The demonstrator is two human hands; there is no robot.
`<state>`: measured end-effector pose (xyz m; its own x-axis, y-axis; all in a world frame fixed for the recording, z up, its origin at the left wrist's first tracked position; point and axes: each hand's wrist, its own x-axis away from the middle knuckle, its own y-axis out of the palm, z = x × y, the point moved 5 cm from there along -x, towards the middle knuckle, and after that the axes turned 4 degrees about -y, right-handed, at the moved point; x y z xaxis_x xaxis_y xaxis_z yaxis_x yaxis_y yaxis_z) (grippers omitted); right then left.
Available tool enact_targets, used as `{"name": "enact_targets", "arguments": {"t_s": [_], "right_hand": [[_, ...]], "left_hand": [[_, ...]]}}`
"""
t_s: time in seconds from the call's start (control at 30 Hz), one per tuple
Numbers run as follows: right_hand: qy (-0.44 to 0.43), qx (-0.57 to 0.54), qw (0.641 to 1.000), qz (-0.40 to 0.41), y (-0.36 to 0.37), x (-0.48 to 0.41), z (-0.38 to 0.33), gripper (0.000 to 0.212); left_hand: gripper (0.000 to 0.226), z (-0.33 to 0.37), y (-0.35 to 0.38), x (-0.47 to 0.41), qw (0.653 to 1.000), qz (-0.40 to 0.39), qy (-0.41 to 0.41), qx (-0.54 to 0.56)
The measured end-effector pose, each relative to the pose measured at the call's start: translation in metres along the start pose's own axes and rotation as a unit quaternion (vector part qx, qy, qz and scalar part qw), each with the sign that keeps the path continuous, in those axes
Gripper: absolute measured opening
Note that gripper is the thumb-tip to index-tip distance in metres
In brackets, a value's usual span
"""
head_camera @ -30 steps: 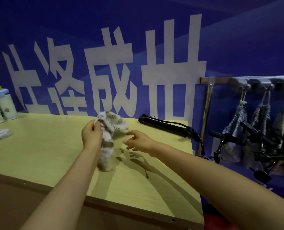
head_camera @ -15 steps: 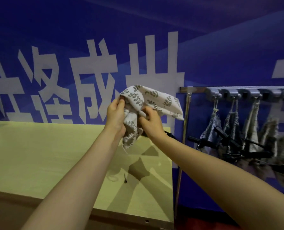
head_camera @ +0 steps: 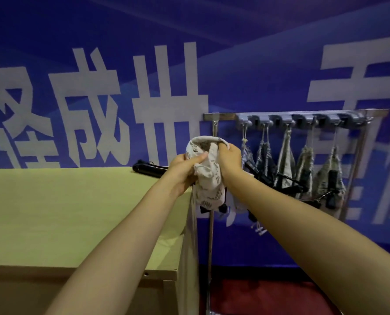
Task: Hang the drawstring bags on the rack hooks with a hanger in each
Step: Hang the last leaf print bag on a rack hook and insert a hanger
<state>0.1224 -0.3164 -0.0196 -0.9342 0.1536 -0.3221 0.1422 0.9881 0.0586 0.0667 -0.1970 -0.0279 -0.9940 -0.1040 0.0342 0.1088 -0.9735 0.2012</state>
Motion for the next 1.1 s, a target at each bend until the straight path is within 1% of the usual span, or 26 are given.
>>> {"name": "enact_targets", "arguments": {"t_s": [0.07,0.13,0.17,0.2,0.23,0.27,0.3,0.33,0.37,0.4,0.43,0.5,0.53,0.57,0.6,0.63,0.67,0.7,0.73,0.77,0.8,0.87,0.93,0.97,1.03,1.1], "right_hand": [[0.005,-0.016,1.0,0.023,-0.013,-0.001,0.004,0.026],[0.017,0.019,0.999,0.027,-0.027,-0.003,0.007,0.027],[0.03,0.072,0.997,0.007,-0.035,-0.002,0.009,0.027],[0.046,0.172,0.983,-0.049,-0.041,-0.001,0.011,0.028],[0.072,0.304,0.94,-0.133,-0.046,0.003,0.014,0.031],[0.112,0.426,0.872,-0.214,-0.052,0.011,0.019,0.034],[0.152,0.502,0.806,-0.273,-0.062,0.022,0.023,0.037],[0.184,0.541,0.755,-0.32,-0.069,0.03,0.029,0.039],[0.195,0.562,0.718,-0.362,-0.074,0.033,0.036,0.041],[0.208,0.567,0.695,-0.389,-0.078,0.038,0.042,0.043],[0.215,0.568,0.686,-0.402,-0.077,0.043,0.048,0.044],[0.206,0.564,0.688,-0.408,-0.072,0.043,0.057,0.043],[0.192,0.553,0.71,-0.391,-0.066,0.04,0.061,0.036],[0.19,0.515,0.758,-0.352,-0.061,0.035,0.064,0.028],[0.202,0.45,0.817,-0.299,-0.058,0.029,0.067,0.026],[0.208,0.372,0.874,-0.236,-0.056,0.022,0.071,0.03],[0.213,0.288,0.917,-0.178,-0.055,0.014,0.076,0.03],[0.215,0.218,0.943,-0.133,-0.055,0.007,0.081,0.029],[0.21,0.173,0.957,-0.098,-0.053,0.002,0.085,0.031],[0.196,0.16,0.965,-0.076,-0.054,0.001,0.087,0.03],[0.169,0.174,0.967,-0.072,-0.051,-0.001,0.086,0.026],[0.067,0.227,0.967,-0.097,-0.042,0.003,0.079,0.029],[-0.031,0.196,0.965,-0.172,-0.025,0.018,0.064,0.03],[-0.068,0.194,0.952,-0.227,-0.015,0.029,0.055,0.035],[-0.131,0.261,0.901,-0.321,0.004,0.044,0.05,0.038],[-0.158,0.374,0.828,-0.387,0.017,0.052,0.057,0.042]], "left_hand": [[0.019,-0.003,0.007,0.003,0.999,0.01,0.02,-0.033],[0.013,-0.003,0.009,-0.001,0.998,0.04,0.03,-0.046],[0.013,-0.005,0.011,-0.003,0.996,0.051,0.017,-0.066],[0.014,-0.007,0.013,-0.003,0.992,0.054,-0.013,-0.112],[0.014,-0.012,0.017,-0.001,0.976,0.041,-0.058,-0.207],[0.015,-0.019,0.02,0.004,0.938,0.013,-0.106,-0.331],[0.018,-0.027,0.021,0.009,0.879,-0.022,-0.147,-0.453],[0.02,-0.034,0.021,0.014,0.819,-0.051,-0.171,-0.545],[0.016,-0.041,0.021,0.017,0.777,-0.072,-0.177,-0.599],[0.01,-0.045,0.021,0.017,0.756,-0.084,-0.17,-0.626],[0.007,-0.048,0.019,0.017,0.75,-0.088,-0.155,-0.637],[0.013,-0.048,0.015,0.019,0.762,-0.077,-0.113,-0.633],[0.019,-0.047,0.011,0.02,0.779,-0.064,-0.085,-0.618],[0.027,-0.044,0.006,0.02,0.801,-0.047,-0.057,-0.594],[0.031,-0.04,0.0,0.02,0.823,-0.029,-0.027,-0.566],[0.028,-0.036,-0.005,0.02,0.839,-0.011,0.008,-0.544],[0.021,-0.032,-0.011,0.02,0.845,0.012,0.044,-0.533],[0.014,-0.028,-0.017,0.019,0.842,0.042,0.076,-0.532],[0.009,-0.024,-0.022,0.018,0.837,0.069,0.098,-0.534],[0.011,-0.024,-0.026,0.017,0.838,0.088,0.109,-0.528],[0.016,-0.022,-0.03,0.015,0.842,0.102,0.114,-0.517],[0.024,-0.02,-0.031,0.012,0.849,0.122,0.119,-0.5],[0.023,-0.02,-0.028,0.011,0.859,0.14,0.125,-0.476],[0.021,-0.021,-0.026,0.01,0.87,0.144,0.13,-0.454],[0.018,-0.019,-0.022,0.01,0.888,0.149,0.146,-0.409],[0.017,-0.014,-0.016,0.011,0.903,0.148,0.165,-0.369]]}}
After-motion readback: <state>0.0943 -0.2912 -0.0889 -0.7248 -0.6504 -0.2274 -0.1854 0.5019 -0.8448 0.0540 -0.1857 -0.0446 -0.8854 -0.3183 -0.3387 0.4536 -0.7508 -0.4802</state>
